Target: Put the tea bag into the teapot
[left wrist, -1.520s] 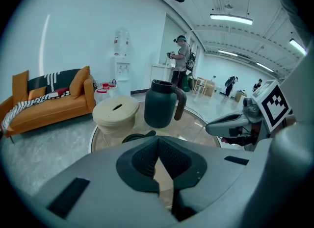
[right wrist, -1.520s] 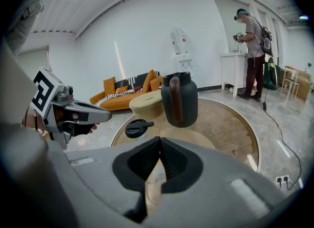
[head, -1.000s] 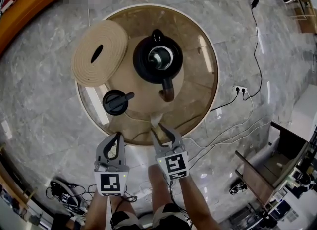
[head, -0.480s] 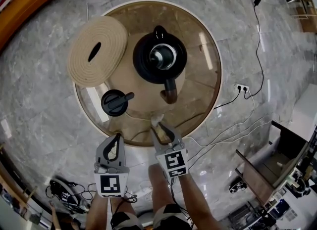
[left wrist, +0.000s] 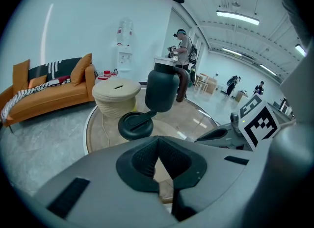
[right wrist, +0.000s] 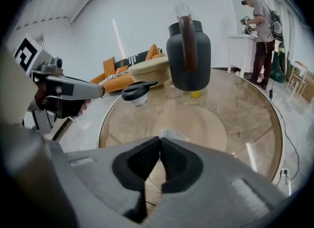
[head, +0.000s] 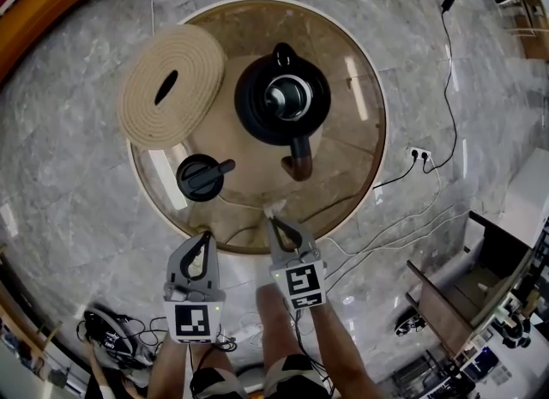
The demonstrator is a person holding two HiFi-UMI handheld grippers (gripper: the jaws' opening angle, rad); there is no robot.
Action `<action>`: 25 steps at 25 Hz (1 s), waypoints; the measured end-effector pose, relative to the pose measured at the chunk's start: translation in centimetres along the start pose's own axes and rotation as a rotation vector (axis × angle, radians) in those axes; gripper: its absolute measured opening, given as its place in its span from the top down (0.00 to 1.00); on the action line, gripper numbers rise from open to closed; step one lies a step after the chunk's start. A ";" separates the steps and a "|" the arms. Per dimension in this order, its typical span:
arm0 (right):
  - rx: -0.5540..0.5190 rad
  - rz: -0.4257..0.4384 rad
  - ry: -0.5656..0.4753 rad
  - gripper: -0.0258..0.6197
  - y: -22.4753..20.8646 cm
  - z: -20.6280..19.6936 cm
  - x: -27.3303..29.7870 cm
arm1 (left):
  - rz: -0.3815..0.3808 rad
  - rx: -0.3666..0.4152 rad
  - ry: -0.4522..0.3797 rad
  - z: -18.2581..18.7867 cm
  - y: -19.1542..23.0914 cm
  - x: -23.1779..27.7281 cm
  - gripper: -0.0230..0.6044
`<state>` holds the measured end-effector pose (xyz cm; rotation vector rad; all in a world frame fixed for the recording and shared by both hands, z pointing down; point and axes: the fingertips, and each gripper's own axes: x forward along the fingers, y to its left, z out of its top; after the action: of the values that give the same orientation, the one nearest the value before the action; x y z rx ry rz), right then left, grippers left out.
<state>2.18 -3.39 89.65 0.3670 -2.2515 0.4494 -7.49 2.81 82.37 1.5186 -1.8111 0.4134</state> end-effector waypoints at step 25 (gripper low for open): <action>-0.049 -0.070 -0.219 0.96 1.2 12.9 -12.6 | -0.024 0.208 -0.165 12.1 -2.5 -7.3 0.94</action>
<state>1.38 -6.36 71.88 0.4881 -2.4481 0.3300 -8.67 -0.57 68.45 1.7595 -1.9231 0.4900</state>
